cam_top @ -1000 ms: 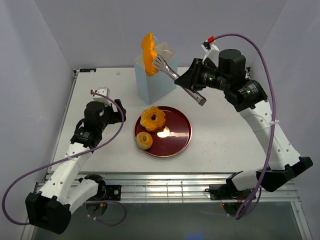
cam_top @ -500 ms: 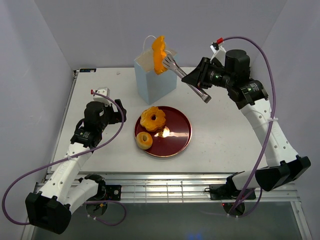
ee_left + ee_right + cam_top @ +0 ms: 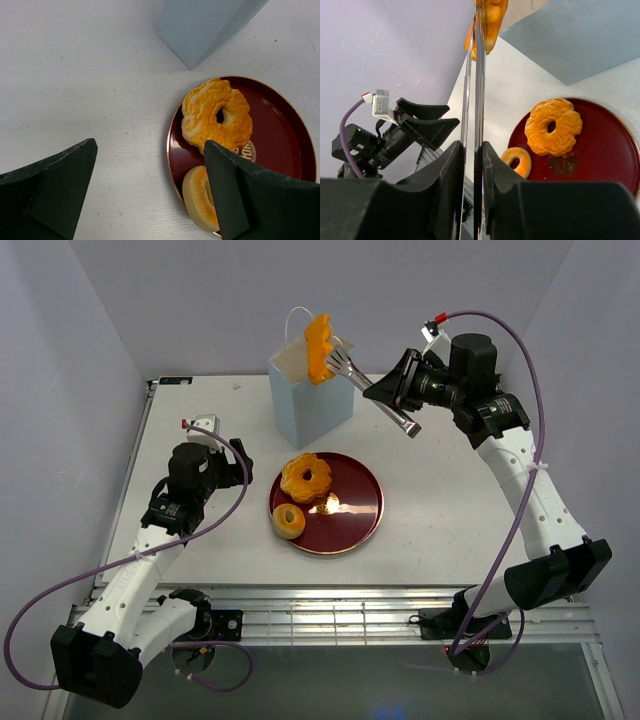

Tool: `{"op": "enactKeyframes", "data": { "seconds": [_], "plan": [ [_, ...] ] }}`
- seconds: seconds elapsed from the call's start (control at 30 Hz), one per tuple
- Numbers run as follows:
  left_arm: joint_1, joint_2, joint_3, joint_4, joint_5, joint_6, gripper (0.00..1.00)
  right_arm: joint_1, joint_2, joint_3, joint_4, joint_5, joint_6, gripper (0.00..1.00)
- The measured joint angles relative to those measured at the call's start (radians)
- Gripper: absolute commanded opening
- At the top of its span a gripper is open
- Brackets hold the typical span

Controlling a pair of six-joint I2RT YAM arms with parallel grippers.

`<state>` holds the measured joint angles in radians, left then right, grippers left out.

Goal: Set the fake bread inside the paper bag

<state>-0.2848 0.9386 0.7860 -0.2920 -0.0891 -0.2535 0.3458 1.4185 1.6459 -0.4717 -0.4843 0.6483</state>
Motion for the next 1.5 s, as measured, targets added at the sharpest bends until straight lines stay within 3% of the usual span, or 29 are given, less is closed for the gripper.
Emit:
{"op": "enactKeyframes", "data": {
  "seconds": [0.5,0.93,1.5],
  "plan": [
    [0.000,-0.011,0.000,0.000,0.000,0.000,0.98,-0.013,0.066,0.034,0.012,-0.033,0.049,0.17],
    [0.000,-0.012,0.000,0.000,0.001,0.000,0.98,-0.019,0.073,0.067,0.026,-0.044,0.081,0.40],
    [0.000,-0.012,0.000,0.000,0.001,0.000,0.98,-0.024,0.099,0.102,0.063,-0.072,0.091,0.42]
  ]
}}
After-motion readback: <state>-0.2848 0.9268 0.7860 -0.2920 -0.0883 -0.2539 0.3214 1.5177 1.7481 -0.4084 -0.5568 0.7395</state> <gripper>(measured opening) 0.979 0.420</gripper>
